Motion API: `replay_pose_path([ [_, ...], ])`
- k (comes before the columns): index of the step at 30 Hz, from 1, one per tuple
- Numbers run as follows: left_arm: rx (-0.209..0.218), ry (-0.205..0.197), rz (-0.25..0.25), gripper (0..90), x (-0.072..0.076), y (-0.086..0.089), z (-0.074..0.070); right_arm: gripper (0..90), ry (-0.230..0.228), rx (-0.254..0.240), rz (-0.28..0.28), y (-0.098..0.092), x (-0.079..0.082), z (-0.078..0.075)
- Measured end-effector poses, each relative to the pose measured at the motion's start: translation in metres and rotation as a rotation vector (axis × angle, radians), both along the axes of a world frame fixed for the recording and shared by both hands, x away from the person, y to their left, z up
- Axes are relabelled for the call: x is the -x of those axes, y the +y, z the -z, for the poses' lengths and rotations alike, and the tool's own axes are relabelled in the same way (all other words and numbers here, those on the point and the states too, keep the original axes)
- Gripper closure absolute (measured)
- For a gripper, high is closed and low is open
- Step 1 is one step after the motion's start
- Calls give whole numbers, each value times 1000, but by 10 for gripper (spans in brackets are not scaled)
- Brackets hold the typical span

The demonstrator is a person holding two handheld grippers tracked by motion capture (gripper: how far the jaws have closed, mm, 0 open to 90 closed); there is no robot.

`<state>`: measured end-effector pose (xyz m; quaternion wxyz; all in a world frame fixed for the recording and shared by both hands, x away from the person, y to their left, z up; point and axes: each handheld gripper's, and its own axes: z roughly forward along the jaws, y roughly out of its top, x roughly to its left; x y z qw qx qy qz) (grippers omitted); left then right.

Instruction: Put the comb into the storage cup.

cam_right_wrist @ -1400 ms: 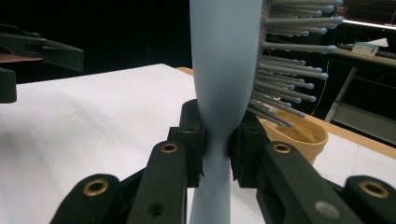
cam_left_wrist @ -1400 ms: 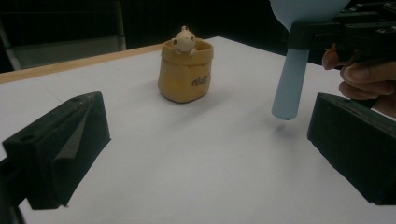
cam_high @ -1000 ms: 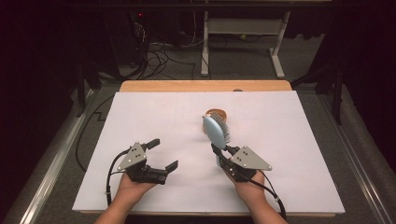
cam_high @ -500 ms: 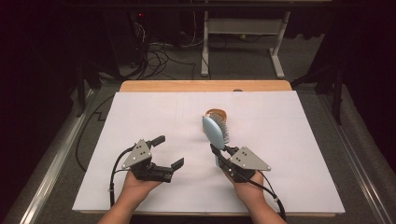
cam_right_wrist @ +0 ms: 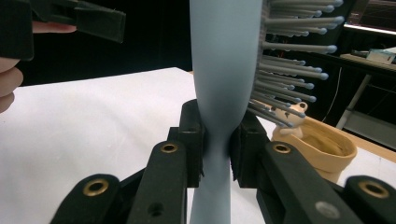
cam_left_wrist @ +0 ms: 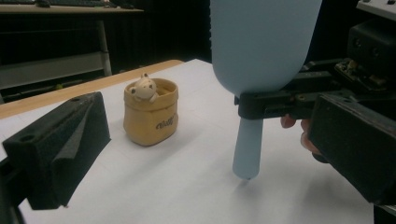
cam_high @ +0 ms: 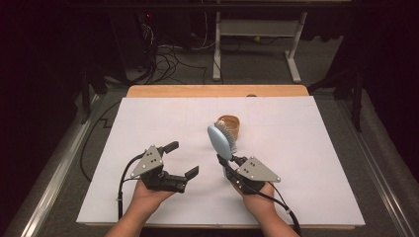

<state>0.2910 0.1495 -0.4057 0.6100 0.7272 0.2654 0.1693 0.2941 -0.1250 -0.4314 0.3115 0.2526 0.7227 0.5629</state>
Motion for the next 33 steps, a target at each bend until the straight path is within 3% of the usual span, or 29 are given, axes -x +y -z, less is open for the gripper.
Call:
replay_pose_path([
  [16,13,-10,11,2,-1,-7,-10,784,-1,19,-20,12,1,4],
  [33,35,-20,32,2,-4,-33,-25,784,-13,28,-31,19,3,5],
])
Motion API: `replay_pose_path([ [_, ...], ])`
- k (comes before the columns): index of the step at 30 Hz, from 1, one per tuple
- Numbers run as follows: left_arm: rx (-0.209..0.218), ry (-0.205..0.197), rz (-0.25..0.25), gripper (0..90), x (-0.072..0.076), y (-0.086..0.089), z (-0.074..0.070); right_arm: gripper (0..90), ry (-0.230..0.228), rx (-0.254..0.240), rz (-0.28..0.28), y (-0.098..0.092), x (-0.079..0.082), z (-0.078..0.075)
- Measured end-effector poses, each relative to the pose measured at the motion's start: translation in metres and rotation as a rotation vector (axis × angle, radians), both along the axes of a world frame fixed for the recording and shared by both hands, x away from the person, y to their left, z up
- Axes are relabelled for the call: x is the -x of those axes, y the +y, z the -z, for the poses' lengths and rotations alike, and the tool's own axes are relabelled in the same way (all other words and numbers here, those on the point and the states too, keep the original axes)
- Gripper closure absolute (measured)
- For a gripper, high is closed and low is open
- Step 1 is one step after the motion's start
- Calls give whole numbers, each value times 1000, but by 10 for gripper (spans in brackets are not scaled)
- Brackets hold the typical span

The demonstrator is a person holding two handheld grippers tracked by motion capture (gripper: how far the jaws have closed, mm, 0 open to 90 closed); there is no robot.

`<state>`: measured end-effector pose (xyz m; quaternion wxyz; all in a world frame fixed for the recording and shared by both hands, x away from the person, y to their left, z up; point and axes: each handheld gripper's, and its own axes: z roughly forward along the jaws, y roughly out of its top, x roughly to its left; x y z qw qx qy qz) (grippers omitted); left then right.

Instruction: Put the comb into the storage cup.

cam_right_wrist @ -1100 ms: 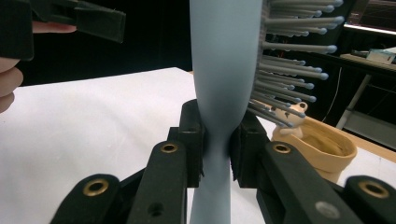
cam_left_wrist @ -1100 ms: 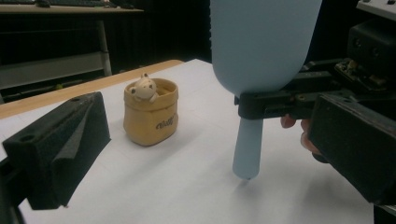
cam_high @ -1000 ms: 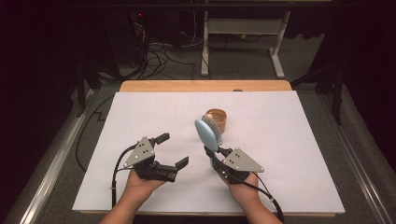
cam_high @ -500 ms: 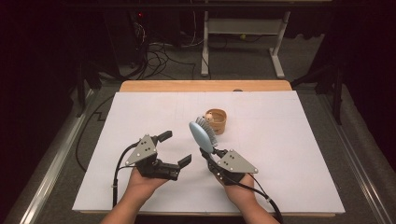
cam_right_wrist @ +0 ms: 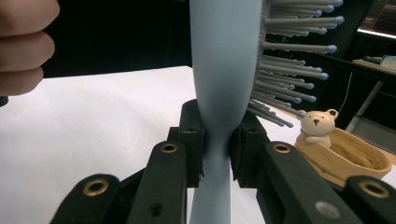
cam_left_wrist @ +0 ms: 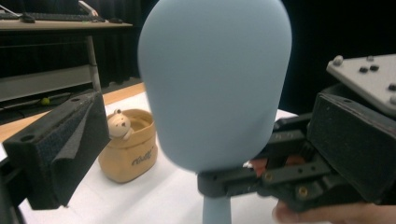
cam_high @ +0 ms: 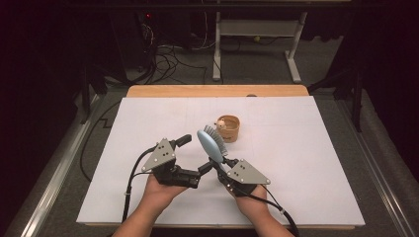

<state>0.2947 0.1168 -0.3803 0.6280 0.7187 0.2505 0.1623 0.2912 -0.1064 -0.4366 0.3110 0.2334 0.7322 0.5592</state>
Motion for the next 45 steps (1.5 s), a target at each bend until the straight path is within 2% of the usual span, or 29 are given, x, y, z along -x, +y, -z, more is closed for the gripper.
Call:
replay_pose_path([
  [20,0,16,-18,18,-9,-21,-11,784,-6,4,1,3,1,0],
  [29,-3,44,-39,75,-14,-25,-10,784,-9,5,0,3,2,0],
  [39,-19,42,-29,161,-14,-26,-9,784,-10,-1,6,2,1,0],
  [45,-10,55,-21,186,-14,-26,-9,784,-11,1,10,2,1,0],
])
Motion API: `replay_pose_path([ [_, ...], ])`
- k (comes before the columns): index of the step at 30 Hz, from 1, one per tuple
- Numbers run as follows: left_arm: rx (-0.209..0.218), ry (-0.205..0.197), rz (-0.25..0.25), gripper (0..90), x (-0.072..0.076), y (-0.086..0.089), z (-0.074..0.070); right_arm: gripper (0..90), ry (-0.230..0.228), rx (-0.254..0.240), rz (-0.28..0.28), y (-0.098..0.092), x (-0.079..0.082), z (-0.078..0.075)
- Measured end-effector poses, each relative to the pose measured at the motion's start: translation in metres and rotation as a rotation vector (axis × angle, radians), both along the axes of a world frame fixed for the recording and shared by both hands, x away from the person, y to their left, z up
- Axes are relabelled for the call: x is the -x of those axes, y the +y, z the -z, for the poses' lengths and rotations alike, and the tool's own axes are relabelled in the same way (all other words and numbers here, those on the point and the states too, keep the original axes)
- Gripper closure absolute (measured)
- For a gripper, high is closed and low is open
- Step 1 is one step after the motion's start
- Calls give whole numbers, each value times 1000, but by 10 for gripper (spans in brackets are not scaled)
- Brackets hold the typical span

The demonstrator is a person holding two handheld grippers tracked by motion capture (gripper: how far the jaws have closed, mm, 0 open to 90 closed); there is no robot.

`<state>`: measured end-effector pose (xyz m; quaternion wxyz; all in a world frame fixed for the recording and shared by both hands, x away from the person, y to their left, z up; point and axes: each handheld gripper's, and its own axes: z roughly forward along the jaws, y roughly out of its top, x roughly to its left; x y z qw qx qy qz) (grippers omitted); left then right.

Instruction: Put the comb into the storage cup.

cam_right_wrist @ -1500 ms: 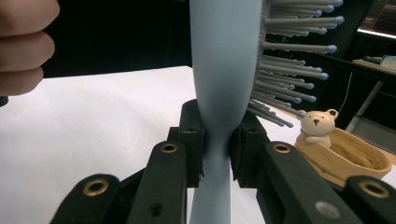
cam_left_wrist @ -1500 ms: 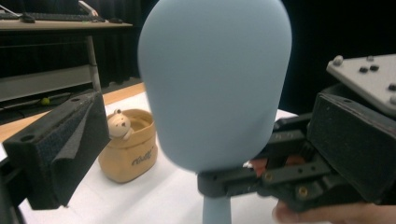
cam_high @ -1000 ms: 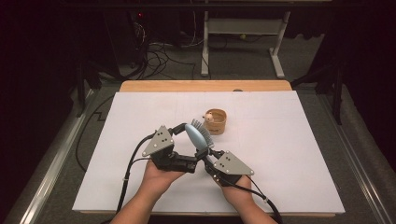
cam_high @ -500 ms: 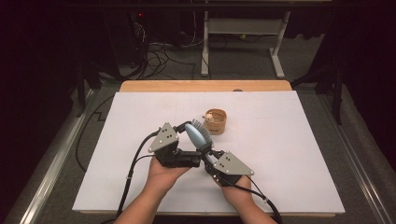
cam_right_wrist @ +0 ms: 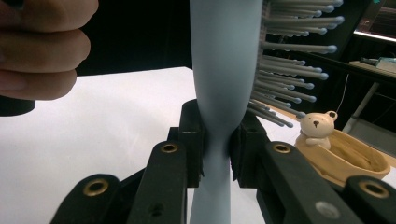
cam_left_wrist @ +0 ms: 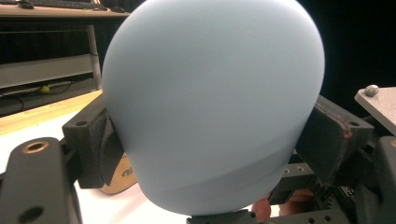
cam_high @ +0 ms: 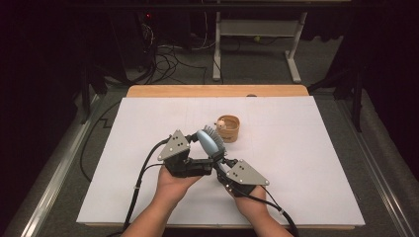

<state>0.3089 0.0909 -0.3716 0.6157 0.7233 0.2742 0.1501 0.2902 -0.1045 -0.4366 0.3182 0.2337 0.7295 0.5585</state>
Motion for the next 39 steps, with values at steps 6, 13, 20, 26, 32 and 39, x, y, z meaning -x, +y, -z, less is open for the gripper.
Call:
replay_pose_path([
  [6,7,9,5,195,0,0,-1,784,2,-6,2,0,0,-1],
  [13,-23,22,4,199,-2,-2,-4,783,11,-11,-2,-1,-2,0],
  [20,-31,35,-7,201,-1,-4,-8,783,20,-25,-11,-2,-2,-1],
  [26,-38,30,-14,202,0,-6,-9,778,30,-35,-12,-3,-2,-2],
  [32,-44,29,-17,203,0,-8,-10,775,45,-45,-23,-4,-3,-3],
  [39,-52,25,-27,203,0,-7,-10,769,46,-39,-27,-4,-4,-2],
])
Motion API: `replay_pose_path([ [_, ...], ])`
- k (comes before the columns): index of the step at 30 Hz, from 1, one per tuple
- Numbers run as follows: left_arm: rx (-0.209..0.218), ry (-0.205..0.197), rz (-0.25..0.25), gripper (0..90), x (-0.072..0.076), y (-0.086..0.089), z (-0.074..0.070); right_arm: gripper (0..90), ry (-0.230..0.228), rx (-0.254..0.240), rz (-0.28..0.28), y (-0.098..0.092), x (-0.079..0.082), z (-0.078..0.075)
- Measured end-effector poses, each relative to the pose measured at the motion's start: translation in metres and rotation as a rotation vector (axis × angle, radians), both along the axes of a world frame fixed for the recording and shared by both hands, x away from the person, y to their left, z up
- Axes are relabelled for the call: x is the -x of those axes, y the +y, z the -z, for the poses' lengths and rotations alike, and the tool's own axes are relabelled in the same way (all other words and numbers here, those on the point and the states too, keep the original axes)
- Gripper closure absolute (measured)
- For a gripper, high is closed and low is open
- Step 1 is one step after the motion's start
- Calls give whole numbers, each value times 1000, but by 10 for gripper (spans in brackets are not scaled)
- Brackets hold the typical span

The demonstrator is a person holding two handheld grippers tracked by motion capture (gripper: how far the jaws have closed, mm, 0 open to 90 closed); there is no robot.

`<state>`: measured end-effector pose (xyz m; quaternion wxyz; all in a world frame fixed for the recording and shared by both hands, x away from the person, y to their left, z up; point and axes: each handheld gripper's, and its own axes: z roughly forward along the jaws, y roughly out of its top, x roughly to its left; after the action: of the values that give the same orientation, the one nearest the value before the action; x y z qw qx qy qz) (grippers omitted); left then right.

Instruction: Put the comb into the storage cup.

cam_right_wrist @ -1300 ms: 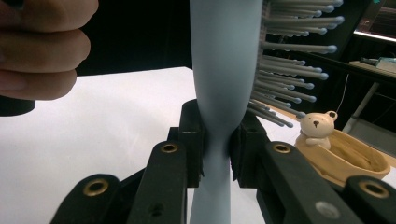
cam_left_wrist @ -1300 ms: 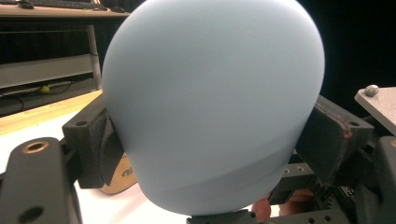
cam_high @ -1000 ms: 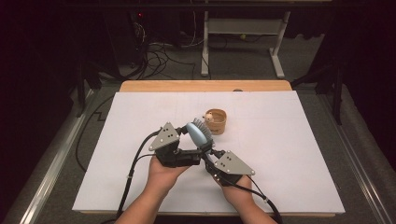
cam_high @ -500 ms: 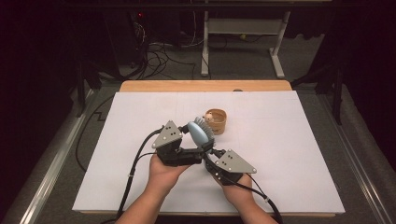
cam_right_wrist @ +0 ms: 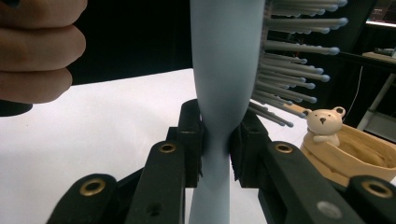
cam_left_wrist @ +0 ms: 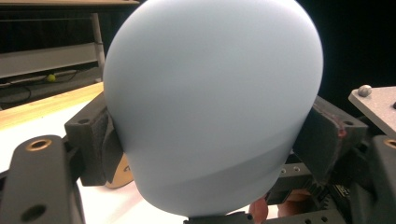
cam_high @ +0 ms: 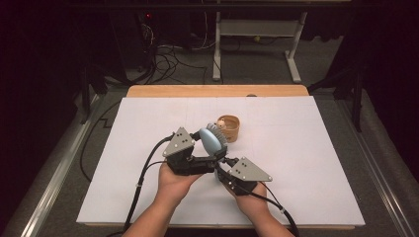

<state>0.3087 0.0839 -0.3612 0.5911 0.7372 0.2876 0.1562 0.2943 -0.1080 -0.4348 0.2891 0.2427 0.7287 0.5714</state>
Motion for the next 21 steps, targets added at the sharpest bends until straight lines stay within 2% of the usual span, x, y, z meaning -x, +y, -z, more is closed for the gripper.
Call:
replay_pose_path([
  [10,1,-1,-5,203,0,1,-1,738,4,1,-4,1,1,0],
  [21,-8,-7,-13,203,-1,4,-1,591,36,0,-19,1,-1,2],
])
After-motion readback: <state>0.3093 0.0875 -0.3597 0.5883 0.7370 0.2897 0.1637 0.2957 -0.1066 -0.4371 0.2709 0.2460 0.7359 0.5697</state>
